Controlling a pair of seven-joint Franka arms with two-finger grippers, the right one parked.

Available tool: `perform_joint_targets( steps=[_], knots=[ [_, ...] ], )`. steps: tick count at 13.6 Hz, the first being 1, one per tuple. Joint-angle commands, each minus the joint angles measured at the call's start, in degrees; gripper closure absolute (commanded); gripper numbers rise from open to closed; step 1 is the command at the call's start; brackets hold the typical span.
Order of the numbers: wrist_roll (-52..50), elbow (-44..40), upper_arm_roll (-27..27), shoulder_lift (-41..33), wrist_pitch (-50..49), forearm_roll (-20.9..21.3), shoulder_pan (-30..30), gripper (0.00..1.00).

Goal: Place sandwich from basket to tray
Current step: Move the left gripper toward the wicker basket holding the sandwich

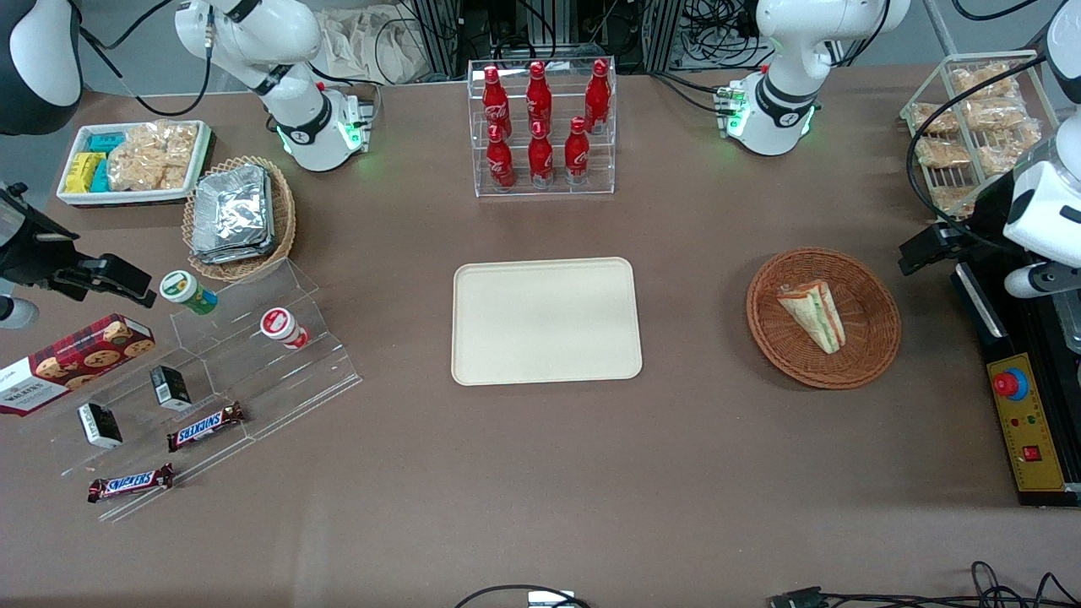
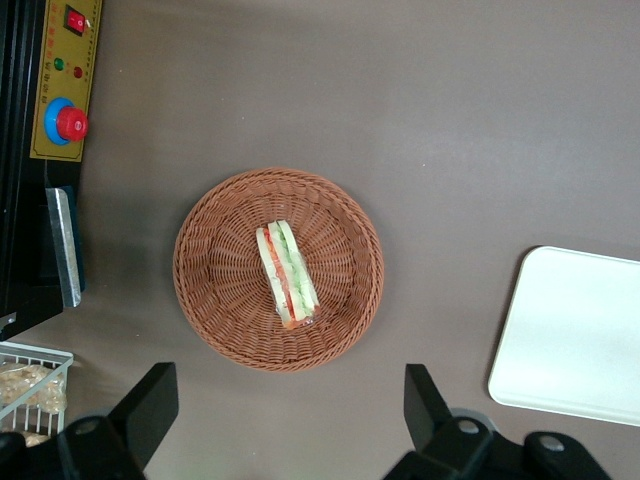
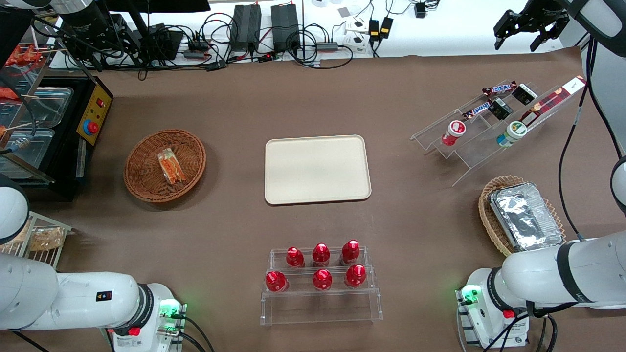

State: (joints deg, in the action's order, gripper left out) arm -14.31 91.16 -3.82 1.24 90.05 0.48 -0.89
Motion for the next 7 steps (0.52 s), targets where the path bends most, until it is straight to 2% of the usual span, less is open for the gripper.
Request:
perform_joint_targets(
  steps=[1,7],
  knots=[
    [-0.18,-0.02,-0.05,-0.36,-0.75,0.93,0.01,0.00],
    [-0.62,0.95,0.04,-0.54,-2.51,0.75,-0.34,0.00]
  ],
)
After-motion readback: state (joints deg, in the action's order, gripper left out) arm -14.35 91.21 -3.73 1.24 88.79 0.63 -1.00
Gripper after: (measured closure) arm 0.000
